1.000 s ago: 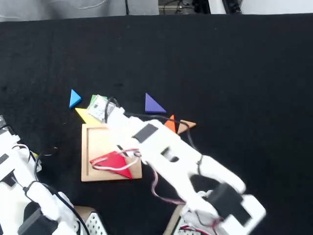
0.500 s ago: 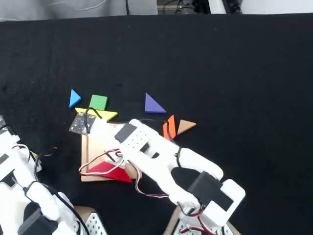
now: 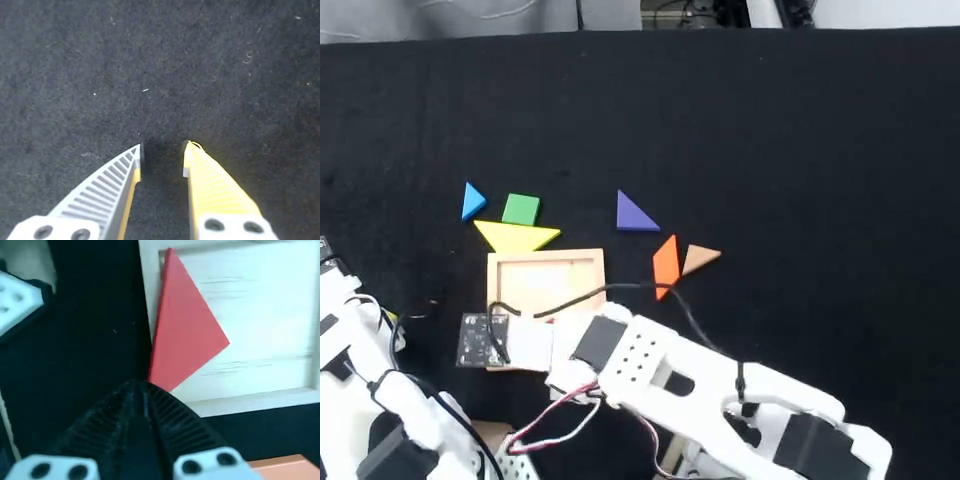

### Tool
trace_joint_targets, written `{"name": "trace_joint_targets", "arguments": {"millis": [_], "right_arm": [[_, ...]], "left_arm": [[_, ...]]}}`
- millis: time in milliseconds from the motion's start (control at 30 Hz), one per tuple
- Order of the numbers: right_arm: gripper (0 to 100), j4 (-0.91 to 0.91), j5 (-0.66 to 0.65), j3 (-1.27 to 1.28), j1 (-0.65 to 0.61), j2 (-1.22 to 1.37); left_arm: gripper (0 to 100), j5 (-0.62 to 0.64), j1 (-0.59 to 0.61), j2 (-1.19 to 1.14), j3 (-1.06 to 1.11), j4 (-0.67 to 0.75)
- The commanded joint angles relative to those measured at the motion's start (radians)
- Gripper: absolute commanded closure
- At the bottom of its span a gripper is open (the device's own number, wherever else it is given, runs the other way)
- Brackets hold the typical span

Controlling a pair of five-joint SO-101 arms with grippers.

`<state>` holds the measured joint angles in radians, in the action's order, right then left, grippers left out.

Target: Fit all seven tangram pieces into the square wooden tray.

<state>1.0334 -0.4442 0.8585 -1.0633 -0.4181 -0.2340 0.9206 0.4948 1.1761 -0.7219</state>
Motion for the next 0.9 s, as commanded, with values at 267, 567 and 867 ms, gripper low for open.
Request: {"name": "trace_joint_targets", "arguments": {"millis": [267, 567, 867], "right_arm": [[98.8, -0.021, 0.017, -0.131, 0.028, 0.298], [98.8, 0.037, 0.009, -0.225, 0.078, 0.300], [98.8, -0.003, 0.008, -0.223, 0.230, 0.300]], "left_arm": [[85, -0.003, 0.137, 0.023, -0.012, 0.000], [85, -0.003, 0.130, 0.023, -0.013, -0.005], [85, 0.000, 0.056, 0.023, -0.016, -0.008]]}}
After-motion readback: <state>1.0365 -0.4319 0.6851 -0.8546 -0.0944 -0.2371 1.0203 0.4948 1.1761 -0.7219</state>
